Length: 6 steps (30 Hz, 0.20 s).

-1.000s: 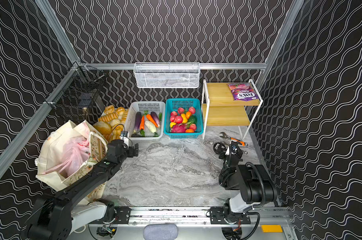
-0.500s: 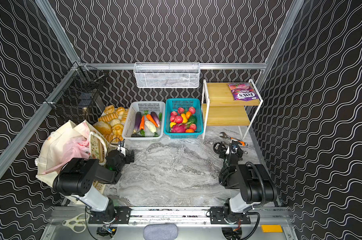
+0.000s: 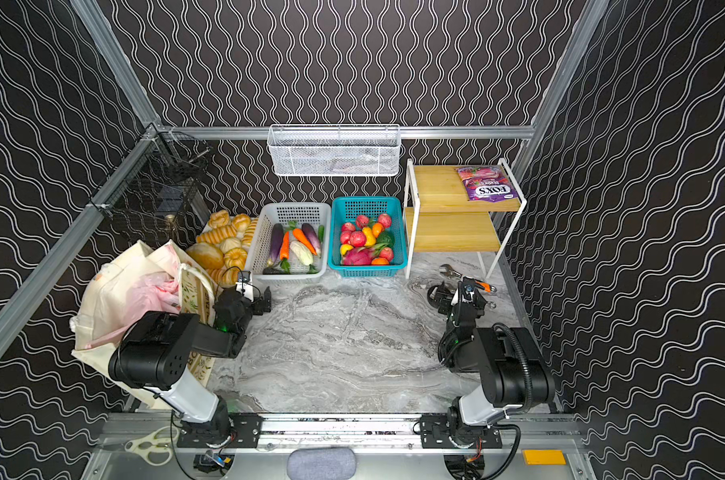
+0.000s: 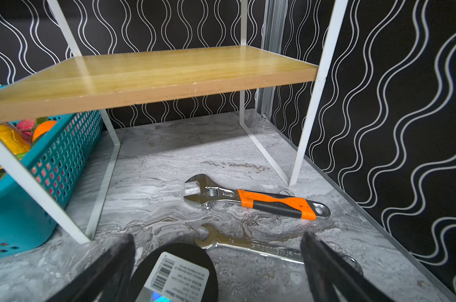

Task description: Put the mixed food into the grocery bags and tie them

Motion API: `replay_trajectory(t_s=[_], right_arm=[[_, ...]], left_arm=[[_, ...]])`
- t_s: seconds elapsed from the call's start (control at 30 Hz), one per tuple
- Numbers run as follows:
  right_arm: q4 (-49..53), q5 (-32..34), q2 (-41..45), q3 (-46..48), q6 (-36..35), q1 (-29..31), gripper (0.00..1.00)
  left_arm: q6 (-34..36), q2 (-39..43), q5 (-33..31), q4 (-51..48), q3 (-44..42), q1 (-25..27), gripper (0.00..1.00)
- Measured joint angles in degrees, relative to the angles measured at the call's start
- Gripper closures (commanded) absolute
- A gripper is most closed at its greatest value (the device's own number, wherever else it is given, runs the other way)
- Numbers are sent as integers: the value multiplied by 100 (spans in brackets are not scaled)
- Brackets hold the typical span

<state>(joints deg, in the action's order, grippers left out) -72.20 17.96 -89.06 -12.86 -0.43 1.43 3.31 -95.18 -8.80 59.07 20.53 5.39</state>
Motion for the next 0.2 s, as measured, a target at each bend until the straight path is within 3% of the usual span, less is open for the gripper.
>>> replay_trajectory(t_s=[0.2], right_arm=[[28,0,0,0,0,0,0]], left_arm=[[2,-9,7,-24,50,-24,1]])
